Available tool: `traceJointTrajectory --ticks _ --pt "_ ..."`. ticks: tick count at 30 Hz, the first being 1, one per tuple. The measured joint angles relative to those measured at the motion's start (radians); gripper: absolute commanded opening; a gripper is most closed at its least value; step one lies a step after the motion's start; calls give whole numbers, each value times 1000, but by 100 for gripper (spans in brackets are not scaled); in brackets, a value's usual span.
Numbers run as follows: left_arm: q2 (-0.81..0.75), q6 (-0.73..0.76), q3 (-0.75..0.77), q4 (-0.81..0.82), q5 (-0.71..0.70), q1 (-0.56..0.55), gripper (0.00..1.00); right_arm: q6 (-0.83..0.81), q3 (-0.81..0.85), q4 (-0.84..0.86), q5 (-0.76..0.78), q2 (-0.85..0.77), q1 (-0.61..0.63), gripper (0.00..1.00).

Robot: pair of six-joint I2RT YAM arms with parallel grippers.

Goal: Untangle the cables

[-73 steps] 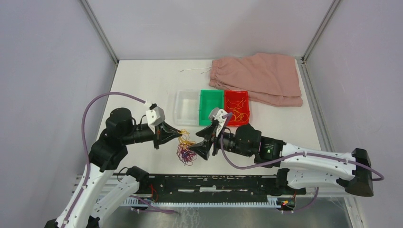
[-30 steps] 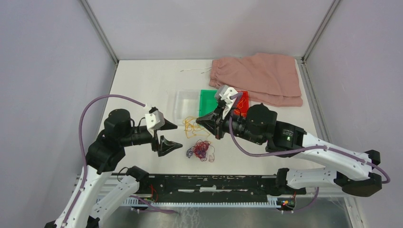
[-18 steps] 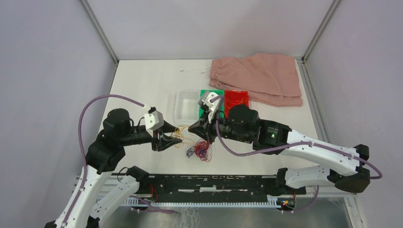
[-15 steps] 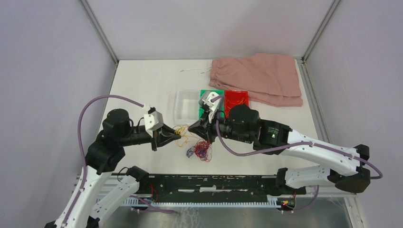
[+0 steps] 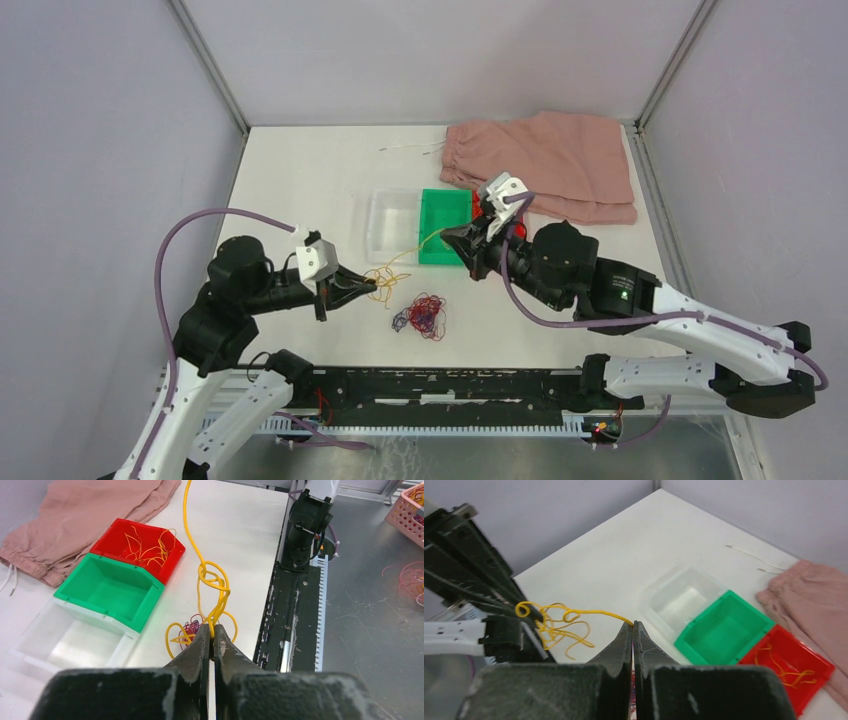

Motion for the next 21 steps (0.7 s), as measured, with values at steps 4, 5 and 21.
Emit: traceJointTrajectory --ticks 4,5,21 --pt "-13 7 0 -3 -12 0 3 -18 -29 -18 146 -58 -1 1" --pt "-14 7 0 -3 -12 0 3 -21 -37 -23 171 -71 -2 1" --pt "-6 -7 23 -2 -12 0 79 -21 -11 -147 367 -75 -111 1"
